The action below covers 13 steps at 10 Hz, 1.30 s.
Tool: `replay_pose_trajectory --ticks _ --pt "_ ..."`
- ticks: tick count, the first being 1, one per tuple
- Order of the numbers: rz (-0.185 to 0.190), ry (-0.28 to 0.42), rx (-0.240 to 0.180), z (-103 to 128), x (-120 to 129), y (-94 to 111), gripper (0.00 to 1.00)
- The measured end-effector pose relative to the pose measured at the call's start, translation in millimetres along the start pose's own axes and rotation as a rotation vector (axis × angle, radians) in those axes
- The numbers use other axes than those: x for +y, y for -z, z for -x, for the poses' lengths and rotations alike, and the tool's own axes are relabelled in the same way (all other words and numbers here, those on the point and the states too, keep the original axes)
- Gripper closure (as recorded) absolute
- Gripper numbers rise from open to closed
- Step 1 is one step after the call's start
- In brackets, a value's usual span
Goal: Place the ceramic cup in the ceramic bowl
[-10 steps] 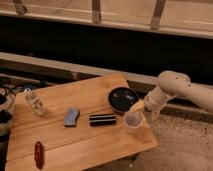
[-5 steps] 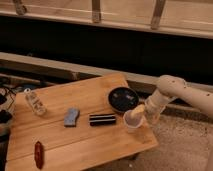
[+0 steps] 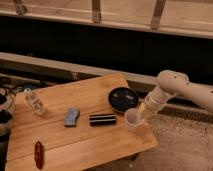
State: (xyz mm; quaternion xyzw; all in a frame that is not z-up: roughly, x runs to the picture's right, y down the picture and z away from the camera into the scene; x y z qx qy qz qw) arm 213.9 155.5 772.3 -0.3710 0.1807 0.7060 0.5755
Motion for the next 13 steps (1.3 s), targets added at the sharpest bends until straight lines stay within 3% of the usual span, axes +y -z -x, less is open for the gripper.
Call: replay_pose_trajectory --ticks 2,5,9,13 --pt "-0.004 -0.001 0.003 1 -5 -11 0.96" --pt "-0.005 0.0 0.0 2 -5 -9 0.96" --pt "-0.012 0.014 0.003 0 7 22 0.96" --pt "-0.019 0.024 0.003 7 3 10 0.96"
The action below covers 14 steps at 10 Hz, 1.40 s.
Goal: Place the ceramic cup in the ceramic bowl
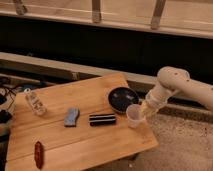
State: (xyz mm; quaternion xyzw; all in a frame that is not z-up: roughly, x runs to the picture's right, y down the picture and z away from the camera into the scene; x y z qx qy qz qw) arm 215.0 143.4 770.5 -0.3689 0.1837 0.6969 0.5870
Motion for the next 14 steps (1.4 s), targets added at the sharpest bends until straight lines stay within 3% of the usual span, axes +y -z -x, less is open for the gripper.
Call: replay_pose_trajectory --ticks 5,8,12,14 --pt "-0.005 0.015 0.001 0 10 40 0.96" --pt "-0.005 0.03 -0.005 9 9 38 0.96" --pt "-0.004 0.058 -0.008 23 23 67 0.96" --pt "-0.006 0.058 -0.012 29 20 64 0.96"
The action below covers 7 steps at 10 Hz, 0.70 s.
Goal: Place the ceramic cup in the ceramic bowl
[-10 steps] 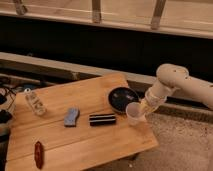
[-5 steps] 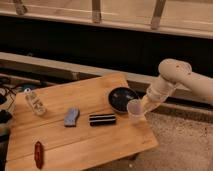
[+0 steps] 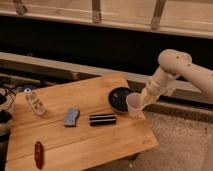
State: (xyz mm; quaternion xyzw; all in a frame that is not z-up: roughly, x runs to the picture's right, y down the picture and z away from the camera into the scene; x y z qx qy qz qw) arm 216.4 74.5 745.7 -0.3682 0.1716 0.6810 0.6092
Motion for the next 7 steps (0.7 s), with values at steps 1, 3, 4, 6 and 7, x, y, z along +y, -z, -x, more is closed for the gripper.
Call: replay_pose_trajectory --ticks 1,3,4,6,7 --pt "0.002 -0.002 -0.008 3 -3 -2 0.96" --pt "0.007 -0.006 -0.024 7 -6 6 0.96" --pt "0.008 -0.003 -0.027 11 -1 14 0.96" --pt "0.012 0.008 -0.028 19 10 17 0.96" --pt "0.01 0.006 -0.03 22 6 18 0.96"
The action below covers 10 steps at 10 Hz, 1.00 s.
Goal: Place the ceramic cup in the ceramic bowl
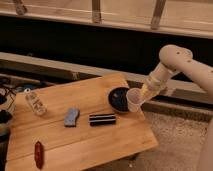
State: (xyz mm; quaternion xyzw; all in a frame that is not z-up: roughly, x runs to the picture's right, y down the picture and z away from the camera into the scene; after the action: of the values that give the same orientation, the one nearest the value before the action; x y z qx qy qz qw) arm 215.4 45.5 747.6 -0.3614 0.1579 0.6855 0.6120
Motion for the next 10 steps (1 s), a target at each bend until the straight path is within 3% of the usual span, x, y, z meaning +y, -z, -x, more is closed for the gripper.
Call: replay_pose_trajectory --ticks 4,7,10 --pt "0.005 -0.017 -0.028 14 -6 -5 0.96" --pt "0.021 0.009 -0.016 23 17 -9 0.96" --pt "0.034 0.013 -0.016 33 21 -14 0.96"
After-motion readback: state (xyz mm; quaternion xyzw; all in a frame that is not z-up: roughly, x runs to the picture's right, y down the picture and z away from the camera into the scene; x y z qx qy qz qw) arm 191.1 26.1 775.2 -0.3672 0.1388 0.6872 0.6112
